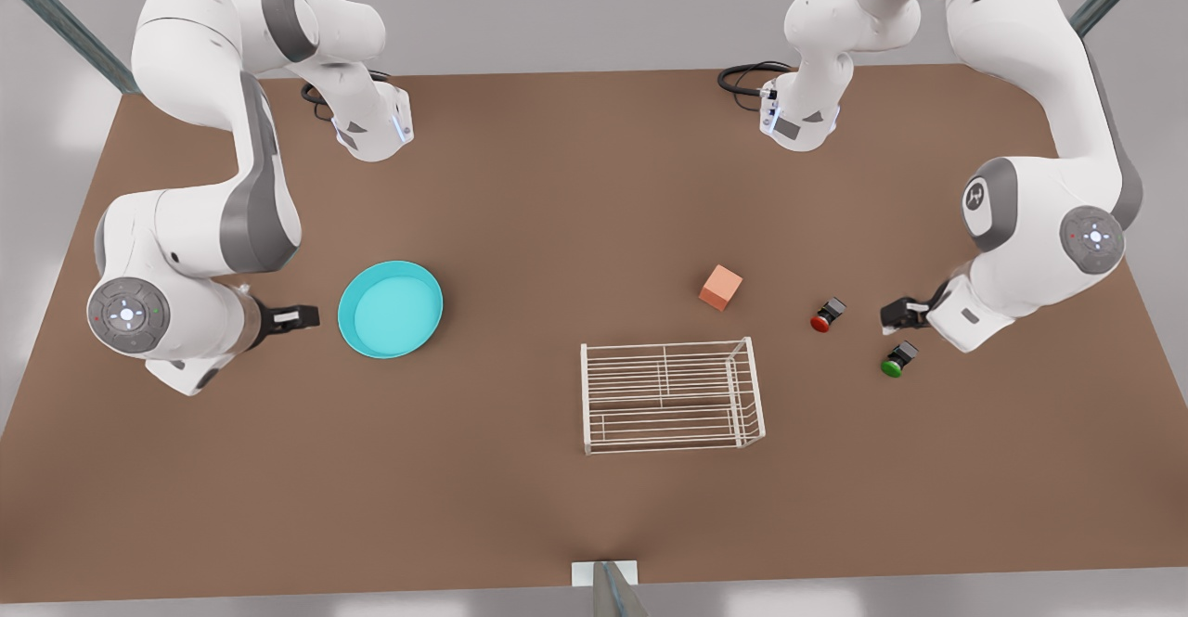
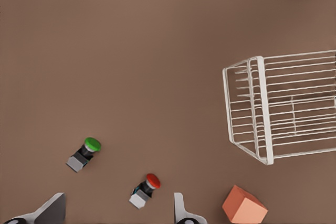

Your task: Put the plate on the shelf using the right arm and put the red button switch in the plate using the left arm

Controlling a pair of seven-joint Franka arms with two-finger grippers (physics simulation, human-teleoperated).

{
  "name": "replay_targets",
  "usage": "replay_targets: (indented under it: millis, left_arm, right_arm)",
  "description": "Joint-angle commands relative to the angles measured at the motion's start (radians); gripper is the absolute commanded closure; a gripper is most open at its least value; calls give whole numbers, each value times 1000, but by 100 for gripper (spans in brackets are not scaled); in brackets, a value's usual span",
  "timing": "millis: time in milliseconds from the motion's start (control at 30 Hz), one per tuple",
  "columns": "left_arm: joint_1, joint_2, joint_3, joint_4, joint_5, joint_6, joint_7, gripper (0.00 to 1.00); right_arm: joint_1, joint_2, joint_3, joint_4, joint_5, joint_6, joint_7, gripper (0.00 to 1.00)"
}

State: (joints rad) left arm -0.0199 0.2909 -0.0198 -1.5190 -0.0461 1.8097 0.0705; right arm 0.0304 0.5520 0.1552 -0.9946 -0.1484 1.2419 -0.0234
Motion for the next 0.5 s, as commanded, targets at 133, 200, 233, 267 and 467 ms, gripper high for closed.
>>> replay_targets:
  millis: [133, 200, 233, 267, 467]
  left_arm:
    - [-34, -6, -8, 3, 0, 125, 409, 0]
    - [-35, -1, -9, 3, 3, 128, 439, 0]
    - [0, 8, -3, 0, -11, 126, 446, 0]
    - [14, 10, -3, -1, -11, 125, 451, 0]
    - [-112, -13, -18, -69, 83, 39, 428, 0]
  right_arm:
    - [-10, -1, -11, -7, 55, 11, -13, 0]
    - [-101, -23, -8, -153, 207, 7, -9, 0]
    - [-126, -23, -5, -208, 231, 36, -10, 0]
    - [-130, -41, -3, -283, 221, 100, -15, 0]
    - [-142, -239, 0, -791, 237, 519, -118, 0]
